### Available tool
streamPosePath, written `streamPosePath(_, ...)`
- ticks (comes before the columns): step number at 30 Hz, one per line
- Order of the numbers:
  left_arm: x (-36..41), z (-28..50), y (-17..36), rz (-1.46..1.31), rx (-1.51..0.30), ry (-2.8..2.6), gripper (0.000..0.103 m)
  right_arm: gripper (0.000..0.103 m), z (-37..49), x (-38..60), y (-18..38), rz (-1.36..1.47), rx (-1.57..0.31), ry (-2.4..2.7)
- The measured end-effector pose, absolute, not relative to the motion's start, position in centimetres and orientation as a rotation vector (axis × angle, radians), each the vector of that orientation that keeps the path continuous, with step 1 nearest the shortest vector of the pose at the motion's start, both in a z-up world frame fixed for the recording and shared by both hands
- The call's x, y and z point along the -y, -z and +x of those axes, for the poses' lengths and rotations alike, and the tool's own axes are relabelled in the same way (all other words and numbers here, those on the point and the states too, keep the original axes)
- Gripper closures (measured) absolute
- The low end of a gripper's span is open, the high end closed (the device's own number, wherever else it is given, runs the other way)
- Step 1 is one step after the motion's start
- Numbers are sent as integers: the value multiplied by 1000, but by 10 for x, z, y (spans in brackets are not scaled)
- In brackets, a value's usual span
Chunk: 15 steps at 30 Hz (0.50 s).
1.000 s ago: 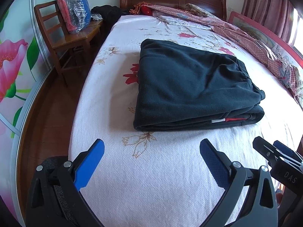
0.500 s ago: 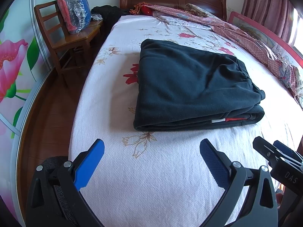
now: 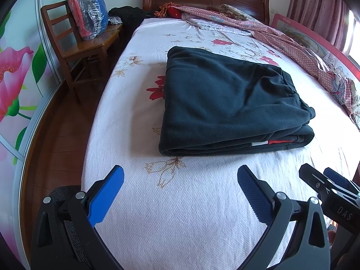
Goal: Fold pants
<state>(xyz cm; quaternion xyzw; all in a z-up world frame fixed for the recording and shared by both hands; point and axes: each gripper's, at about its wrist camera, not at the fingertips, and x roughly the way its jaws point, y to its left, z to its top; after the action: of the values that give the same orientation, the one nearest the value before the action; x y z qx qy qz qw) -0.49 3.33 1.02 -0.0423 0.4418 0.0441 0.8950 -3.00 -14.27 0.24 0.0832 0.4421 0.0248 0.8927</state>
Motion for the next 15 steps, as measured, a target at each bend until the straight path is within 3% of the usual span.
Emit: streamPosePath(15, -31, -6, -18, -63, -909, -99, 2, 5, -31, 142, -2, 170, -915, -56)
